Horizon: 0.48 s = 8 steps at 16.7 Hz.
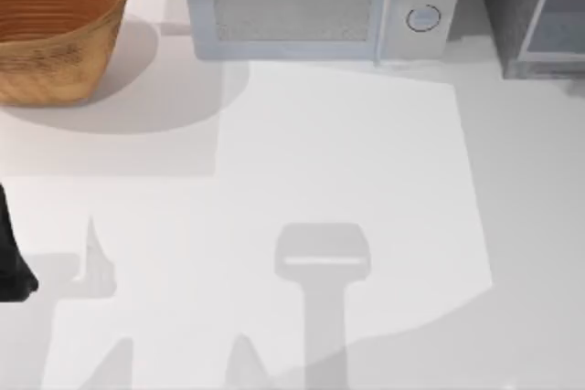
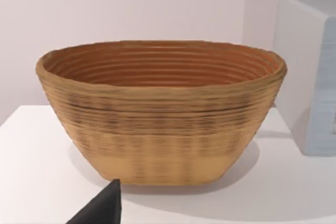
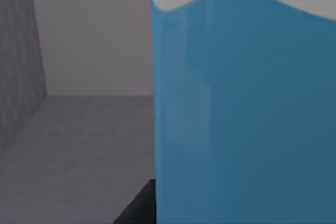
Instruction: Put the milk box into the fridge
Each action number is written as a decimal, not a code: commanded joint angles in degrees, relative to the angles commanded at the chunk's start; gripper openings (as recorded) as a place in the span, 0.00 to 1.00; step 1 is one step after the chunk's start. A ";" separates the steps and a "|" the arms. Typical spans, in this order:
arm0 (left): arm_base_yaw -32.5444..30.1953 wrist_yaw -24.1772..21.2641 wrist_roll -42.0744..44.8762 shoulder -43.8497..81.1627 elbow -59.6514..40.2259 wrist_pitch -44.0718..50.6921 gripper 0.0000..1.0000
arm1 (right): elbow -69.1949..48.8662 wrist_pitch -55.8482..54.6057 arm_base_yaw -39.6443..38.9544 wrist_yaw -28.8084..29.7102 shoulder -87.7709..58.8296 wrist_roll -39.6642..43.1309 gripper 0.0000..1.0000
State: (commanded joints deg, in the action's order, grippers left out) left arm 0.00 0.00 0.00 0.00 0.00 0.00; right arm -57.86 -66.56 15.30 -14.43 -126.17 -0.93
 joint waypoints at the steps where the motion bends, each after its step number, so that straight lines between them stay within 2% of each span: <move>1: 0.00 0.00 0.00 0.00 0.00 0.00 1.00 | -1.71 1.42 -0.27 0.17 -1.20 -0.01 0.00; 8: 0.00 0.00 0.00 0.00 0.00 0.00 1.00 | -25.48 11.74 -1.92 1.70 -8.19 0.35 0.00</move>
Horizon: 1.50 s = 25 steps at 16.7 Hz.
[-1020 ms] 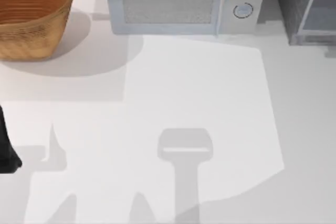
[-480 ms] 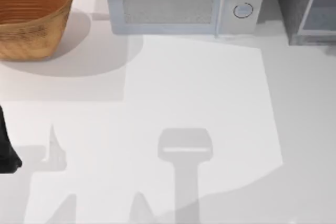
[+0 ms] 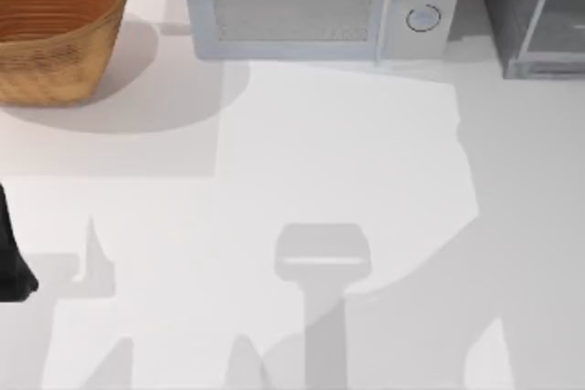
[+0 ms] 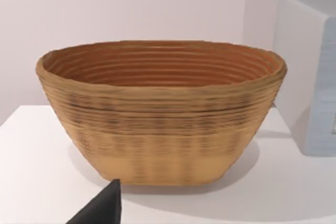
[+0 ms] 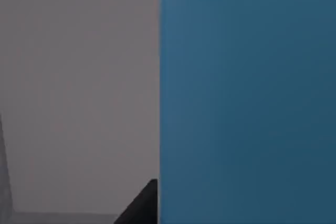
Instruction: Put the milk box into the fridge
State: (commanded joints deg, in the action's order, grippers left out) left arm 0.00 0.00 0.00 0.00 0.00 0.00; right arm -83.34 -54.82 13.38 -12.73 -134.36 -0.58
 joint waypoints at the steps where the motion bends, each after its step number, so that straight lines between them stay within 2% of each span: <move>1: 0.00 0.00 0.00 0.00 0.00 0.00 1.00 | -2.90 1.84 -0.17 0.36 -1.08 0.05 0.00; 4: 0.00 0.00 0.00 0.00 0.00 0.00 1.00 | -8.07 6.71 -0.77 1.34 -4.51 -0.09 0.00; 9: 0.00 0.00 0.00 0.00 0.00 0.00 1.00 | -8.84 7.55 -0.96 1.51 -5.16 -0.17 0.00; 22: 0.00 0.00 0.00 0.00 0.00 0.00 1.00 | -8.84 7.55 -0.96 1.51 -5.16 -0.17 0.98; 25: 0.00 0.00 0.00 0.00 0.00 0.00 1.00 | -8.84 7.55 -0.96 1.51 -5.16 -0.17 1.00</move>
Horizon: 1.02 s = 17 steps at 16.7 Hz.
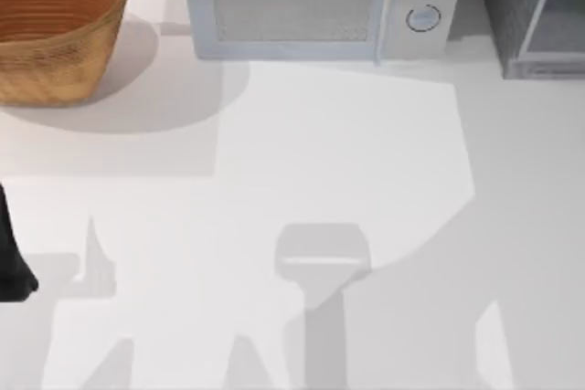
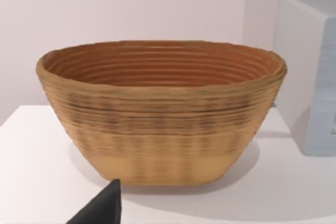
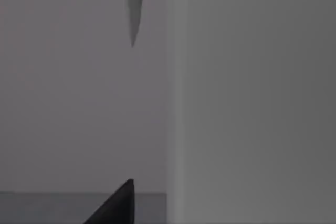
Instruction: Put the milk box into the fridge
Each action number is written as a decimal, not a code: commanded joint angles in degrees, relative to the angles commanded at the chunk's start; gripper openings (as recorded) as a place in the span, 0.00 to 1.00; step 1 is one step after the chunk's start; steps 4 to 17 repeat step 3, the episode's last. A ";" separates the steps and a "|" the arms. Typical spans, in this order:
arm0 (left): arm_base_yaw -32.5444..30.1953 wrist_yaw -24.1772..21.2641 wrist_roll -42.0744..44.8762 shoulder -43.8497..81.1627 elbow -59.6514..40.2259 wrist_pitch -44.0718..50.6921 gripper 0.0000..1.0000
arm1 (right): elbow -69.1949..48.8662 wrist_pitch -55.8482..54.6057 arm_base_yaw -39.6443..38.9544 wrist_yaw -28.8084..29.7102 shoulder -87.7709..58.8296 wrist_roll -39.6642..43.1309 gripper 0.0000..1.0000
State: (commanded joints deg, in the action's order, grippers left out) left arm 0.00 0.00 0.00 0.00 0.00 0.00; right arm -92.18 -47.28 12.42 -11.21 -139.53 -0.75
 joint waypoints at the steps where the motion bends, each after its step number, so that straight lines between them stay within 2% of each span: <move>1: 0.00 0.00 0.00 0.00 0.00 0.00 1.00 | 0.00 0.00 0.00 0.00 0.00 0.00 1.00; 17: 0.00 0.00 0.00 0.00 0.00 0.00 1.00 | 0.00 0.00 0.00 0.00 0.00 0.00 1.00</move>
